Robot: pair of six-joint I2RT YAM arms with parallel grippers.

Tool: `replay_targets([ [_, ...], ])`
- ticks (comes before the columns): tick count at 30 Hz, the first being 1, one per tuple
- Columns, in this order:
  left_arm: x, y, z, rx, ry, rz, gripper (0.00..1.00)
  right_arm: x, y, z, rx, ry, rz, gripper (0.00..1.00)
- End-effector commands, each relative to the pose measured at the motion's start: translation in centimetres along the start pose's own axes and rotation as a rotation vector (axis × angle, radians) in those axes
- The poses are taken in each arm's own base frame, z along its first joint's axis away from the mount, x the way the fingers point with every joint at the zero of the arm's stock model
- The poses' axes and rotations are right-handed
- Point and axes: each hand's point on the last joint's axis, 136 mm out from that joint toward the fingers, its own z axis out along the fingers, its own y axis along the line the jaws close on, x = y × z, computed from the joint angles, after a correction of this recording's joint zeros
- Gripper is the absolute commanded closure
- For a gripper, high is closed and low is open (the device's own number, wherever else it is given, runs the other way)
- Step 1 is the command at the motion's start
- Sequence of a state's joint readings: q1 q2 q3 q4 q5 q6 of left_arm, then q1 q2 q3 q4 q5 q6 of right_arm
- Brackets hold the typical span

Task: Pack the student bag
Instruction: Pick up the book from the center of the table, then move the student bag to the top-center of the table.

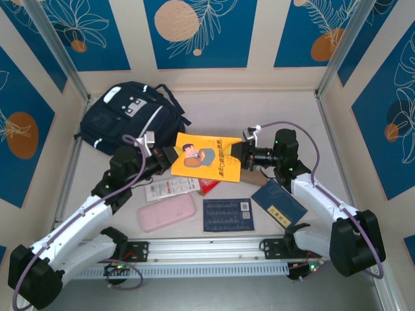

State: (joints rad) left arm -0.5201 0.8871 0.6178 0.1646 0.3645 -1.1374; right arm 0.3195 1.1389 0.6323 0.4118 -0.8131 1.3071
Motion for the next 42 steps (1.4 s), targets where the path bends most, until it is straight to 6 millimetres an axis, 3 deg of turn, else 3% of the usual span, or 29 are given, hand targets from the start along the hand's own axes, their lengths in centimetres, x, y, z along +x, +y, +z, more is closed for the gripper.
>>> replay_targets([
  [1,-1.4,-0.9,0.2,-0.029,-0.035,0.097,1.00,0.2,0.8,-0.4,0.005,-0.027,-0.048,0.96],
  [3,-1.7,-0.3,0.2,-0.106,-0.025,0.169,0.95,-0.5,-0.1,-1.3,0.069,-0.089,-0.039,1.00],
  [6,-3.1,1.5,0.1,-0.291,-0.006,0.317,0.57,-1.6,-1.9,-3.4,0.185,-0.194,-0.030,1.00],
  [9,-5.5,3.4,0.5,-0.483,0.019,0.421,0.33,-2.2,-3.4,-5.1,0.295,-0.278,-0.060,1.00],
  [15,-10.7,6.9,4.5,-0.756,0.168,0.571,0.16,-2.4,-4.6,-6.5,0.418,-0.336,-0.128,1.00],
  [22,-15.7,12.1,8.8,-0.975,0.305,0.779,0.13,-2.8,-4.3,-6.7,0.431,-0.349,-0.190,1.00],
  [24,-16.2,14.1,9.5,-1.042,0.361,0.808,0.15,-3.0,-4.3,-6.9,0.436,-0.357,-0.190,1.00],
  [34,-15.8,22.1,10.2,-1.155,0.516,0.746,0.26,-3.0,-4.4,-6.7,0.417,-0.340,-0.188,1.00],
  [37,-15.6,23.4,10.2,-1.177,0.526,0.728,0.32,-3.0,-4.8,-6.4,0.409,-0.332,-0.177,1.00],
  [42,-17.0,23.6,10.2,-1.201,0.474,0.720,0.51,-3.1,-5.0,-6.2,0.397,-0.324,-0.165,1.00],
])
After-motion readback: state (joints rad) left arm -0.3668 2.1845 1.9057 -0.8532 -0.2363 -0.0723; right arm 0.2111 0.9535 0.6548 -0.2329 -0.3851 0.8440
